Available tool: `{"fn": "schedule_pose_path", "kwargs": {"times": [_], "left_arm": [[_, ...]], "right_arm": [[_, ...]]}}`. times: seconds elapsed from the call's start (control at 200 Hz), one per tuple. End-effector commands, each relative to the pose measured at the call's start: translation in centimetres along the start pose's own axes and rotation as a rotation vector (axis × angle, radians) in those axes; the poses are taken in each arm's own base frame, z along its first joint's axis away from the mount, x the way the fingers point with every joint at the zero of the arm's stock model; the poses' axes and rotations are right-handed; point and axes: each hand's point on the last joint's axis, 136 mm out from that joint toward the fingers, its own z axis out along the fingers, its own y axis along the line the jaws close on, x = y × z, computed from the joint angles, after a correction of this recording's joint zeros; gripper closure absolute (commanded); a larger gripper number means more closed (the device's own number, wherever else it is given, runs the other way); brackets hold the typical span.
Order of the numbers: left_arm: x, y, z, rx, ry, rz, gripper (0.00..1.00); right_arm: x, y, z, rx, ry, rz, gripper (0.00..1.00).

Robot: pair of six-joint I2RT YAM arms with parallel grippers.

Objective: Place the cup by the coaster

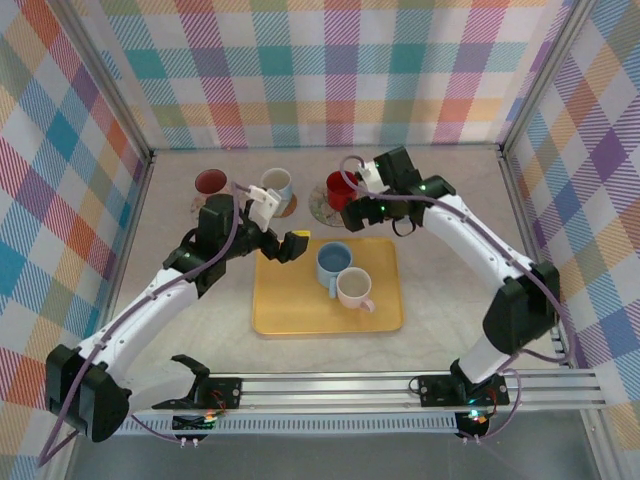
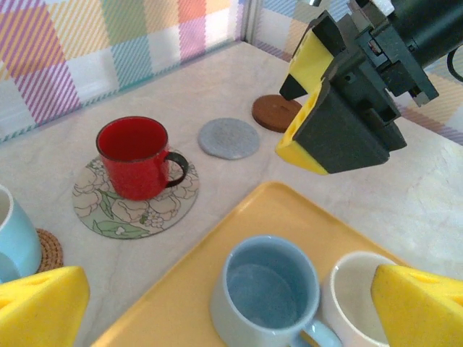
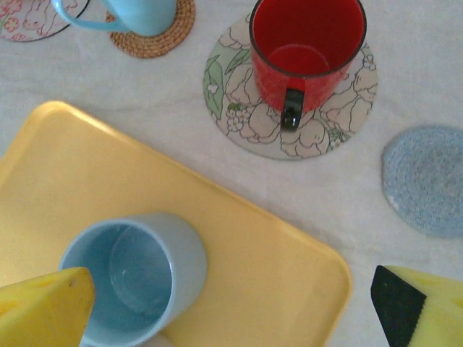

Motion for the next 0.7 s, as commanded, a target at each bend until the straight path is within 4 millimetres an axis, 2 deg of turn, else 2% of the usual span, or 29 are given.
{"fn": "schedule_pose_path", "kwargs": {"times": [0.0,0.175,0.185,0.23,0.51,0.695], "left_arm": [[0.3,-2.1,-1.7,0.066,0.04,0.054,0.0],[1.3,-3.2,-2.8,0.081,0.048,0.064,0.0],[1.9,-3.3,-2.9,0.082,0.072,0.055,0.0],[2.5,-3.4,-3.0,0.077,0.086,0.054,0.0],[5.3,-4.5,-3.5,0.089,0.135,0.06,0.0],[7.0,-4.4,-3.3,0.076,0.172,0.051,0.0]], "right_arm": [[0.6,1.3,-1.4,-0.051,-0.051,-0.036,0.01],[4.2,3.2,-3.2,-0.132,-0.02,-0.087,0.01],[4.4,3.3,-3.3,-0.134,-0.017,-0.088,0.01],[5.2,3.7,-3.7,-0.141,-0.008,-0.131,0.01],[10.0,4.1,-5.7,-0.13,0.109,-0.122,0.01],[12.6,4.6,-5.8,-0.127,0.221,-0.051,0.03]]}}
